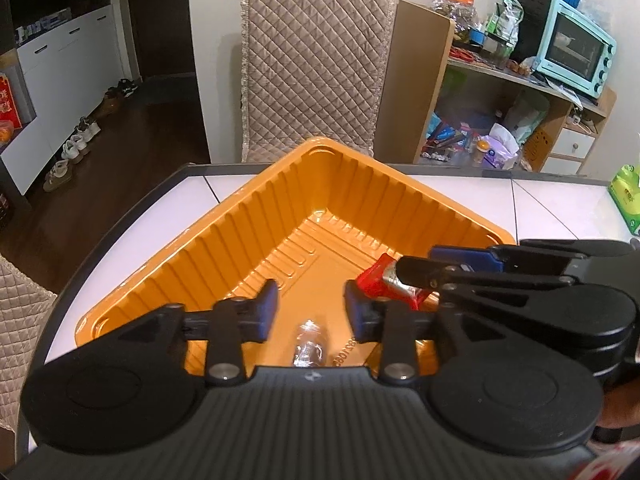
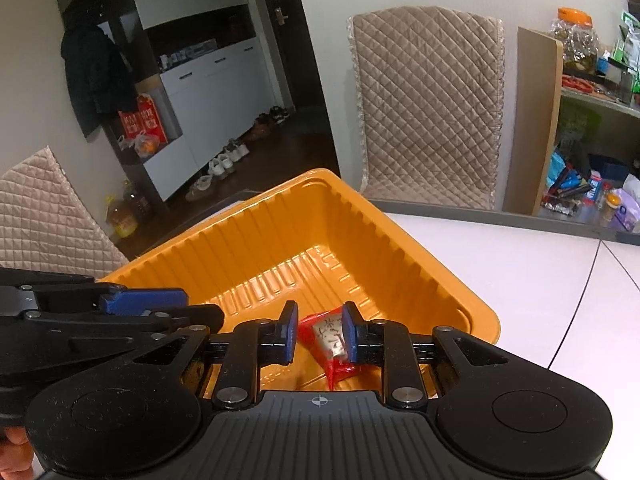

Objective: Organize snacks
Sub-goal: 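Carry both snacks over the orange tray and open both tools to release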

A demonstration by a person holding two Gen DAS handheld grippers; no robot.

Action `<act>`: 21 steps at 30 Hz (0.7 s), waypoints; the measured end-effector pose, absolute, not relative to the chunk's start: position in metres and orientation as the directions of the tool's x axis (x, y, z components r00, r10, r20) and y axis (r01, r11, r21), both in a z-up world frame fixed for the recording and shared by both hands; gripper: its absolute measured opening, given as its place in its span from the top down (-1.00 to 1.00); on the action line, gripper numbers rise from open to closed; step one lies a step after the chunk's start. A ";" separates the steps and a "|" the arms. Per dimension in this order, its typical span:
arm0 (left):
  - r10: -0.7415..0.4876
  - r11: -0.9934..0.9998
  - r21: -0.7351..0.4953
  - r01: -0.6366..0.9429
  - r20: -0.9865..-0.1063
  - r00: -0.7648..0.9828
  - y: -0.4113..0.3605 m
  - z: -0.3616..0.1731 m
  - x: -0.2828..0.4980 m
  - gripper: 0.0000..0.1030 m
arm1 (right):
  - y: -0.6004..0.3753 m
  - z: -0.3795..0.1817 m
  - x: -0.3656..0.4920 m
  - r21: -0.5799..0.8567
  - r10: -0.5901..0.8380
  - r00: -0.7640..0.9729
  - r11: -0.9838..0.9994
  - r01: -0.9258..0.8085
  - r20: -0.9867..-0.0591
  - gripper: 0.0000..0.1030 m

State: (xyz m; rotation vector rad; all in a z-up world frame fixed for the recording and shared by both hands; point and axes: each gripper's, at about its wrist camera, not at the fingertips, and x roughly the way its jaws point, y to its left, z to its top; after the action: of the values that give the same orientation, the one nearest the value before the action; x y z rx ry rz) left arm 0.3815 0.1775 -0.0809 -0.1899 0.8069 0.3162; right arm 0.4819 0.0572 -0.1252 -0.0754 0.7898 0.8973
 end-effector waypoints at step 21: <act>0.173 0.945 -0.077 -0.316 -0.703 0.690 0.172 -0.046 0.339 0.25 | 0.001 -0.066 0.438 0.333 0.718 0.445 0.663 -0.670 -0.535 -0.02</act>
State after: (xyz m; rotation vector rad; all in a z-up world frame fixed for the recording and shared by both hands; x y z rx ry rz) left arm 0.3390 0.1716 -0.0459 -0.1990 0.7631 0.2757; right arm 0.4377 0.0012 -0.0661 0.0759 0.7002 0.8615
